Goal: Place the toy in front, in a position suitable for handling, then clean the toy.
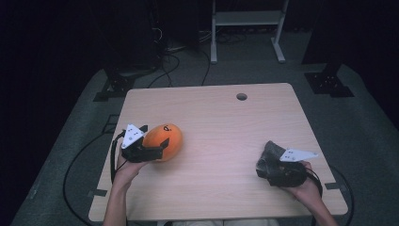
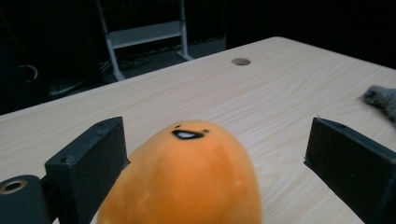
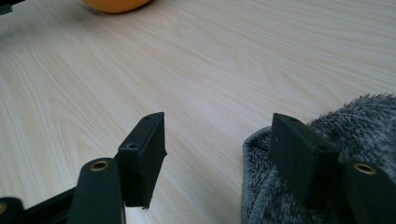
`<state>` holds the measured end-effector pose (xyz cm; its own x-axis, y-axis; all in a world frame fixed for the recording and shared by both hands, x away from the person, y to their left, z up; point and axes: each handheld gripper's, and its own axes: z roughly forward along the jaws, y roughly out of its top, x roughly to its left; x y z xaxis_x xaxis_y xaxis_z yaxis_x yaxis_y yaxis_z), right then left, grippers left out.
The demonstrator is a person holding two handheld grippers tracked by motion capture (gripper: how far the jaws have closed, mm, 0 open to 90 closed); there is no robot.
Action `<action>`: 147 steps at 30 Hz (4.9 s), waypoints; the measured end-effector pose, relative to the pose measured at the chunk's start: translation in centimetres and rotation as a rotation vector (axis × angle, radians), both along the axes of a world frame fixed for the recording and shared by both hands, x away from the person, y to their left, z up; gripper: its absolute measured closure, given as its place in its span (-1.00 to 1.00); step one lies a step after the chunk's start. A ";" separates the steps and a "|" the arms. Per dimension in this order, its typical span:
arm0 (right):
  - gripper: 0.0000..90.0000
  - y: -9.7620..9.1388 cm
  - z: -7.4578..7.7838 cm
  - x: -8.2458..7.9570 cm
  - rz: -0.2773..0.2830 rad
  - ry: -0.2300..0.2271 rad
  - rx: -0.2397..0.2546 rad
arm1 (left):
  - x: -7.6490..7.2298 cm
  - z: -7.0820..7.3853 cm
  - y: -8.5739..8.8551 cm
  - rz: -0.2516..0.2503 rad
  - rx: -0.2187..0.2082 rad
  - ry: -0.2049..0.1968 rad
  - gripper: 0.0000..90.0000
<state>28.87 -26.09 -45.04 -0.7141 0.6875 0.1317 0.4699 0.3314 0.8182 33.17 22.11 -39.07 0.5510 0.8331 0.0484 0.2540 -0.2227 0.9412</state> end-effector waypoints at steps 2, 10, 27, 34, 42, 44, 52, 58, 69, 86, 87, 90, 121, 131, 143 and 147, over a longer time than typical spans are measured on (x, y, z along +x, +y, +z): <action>-0.22 0.0 0.0 0.0 0.000 -0.001 -0.002 | 0.2 -0.2 0.2 0.014 0.006 0.005 -0.89; -0.22 0.1 0.0 -0.1 0.005 0.002 -0.003 | 0.8 -1.3 0.3 0.054 0.057 0.027 -0.90; -0.22 0.2 0.0 -0.1 0.011 0.000 -0.004 | 2.3 -4.3 -0.3 0.077 0.075 0.137 -0.73; -0.21 0.3 0.0 -0.2 0.013 0.000 -0.007 | 2.2 -4.8 -0.2 0.085 0.087 0.144 -0.47; -0.21 0.3 0.0 -0.2 0.014 -0.001 -0.007 | 2.2 -4.8 -0.2 0.114 0.075 0.133 -0.23; -0.21 0.2 0.0 -0.2 0.012 -0.006 -0.002 | 2.1 -4.6 -0.4 0.119 0.080 0.123 -0.17; -0.21 0.0 0.1 -0.2 0.005 -0.007 0.004 | 1.7 -3.8 -0.4 0.107 0.039 0.098 -0.02; -0.21 -0.1 0.1 -0.2 0.000 -0.008 0.005 | 1.3 -2.9 0.3 0.128 -0.022 0.064 0.01; -0.21 -0.2 0.2 -0.1 -0.003 -0.014 0.010 | 0.0 -0.2 -1.7 0.045 -0.081 -0.017 0.01; -0.21 -0.6 0.2 -0.1 -0.018 -0.022 0.010 | -2.0 0.3 -9.5 -0.194 -0.046 -0.030 0.01; -0.21 -0.6 0.2 -0.1 -0.020 -0.019 0.012 | -2.0 0.2 -9.8 -0.204 -0.046 -0.030 0.01; -0.21 -0.7 0.2 -0.1 -0.022 -0.018 0.012 | -2.2 -0.1 -10.7 -0.232 -0.030 -0.023 0.01; -0.21 -1.3 0.4 -0.1 -0.054 -0.027 0.014 | -3.1 -4.5 -17.1 -0.501 0.043 0.027 -0.19; -0.19 -2.2 0.6 -0.1 -0.094 -0.039 0.021 | -2.7 -2.5 -15.3 -0.479 -0.020 0.057 -0.73; -0.20 -3.1 0.8 0.3 -0.144 -0.057 0.033 | -2.7 -2.0 -14.8 -0.489 -0.002 0.055 -0.75; -0.20 -3.8 1.0 0.6 -0.182 -0.063 0.037 | -2.7 -2.0 -14.7 -0.501 0.012 0.054 -0.76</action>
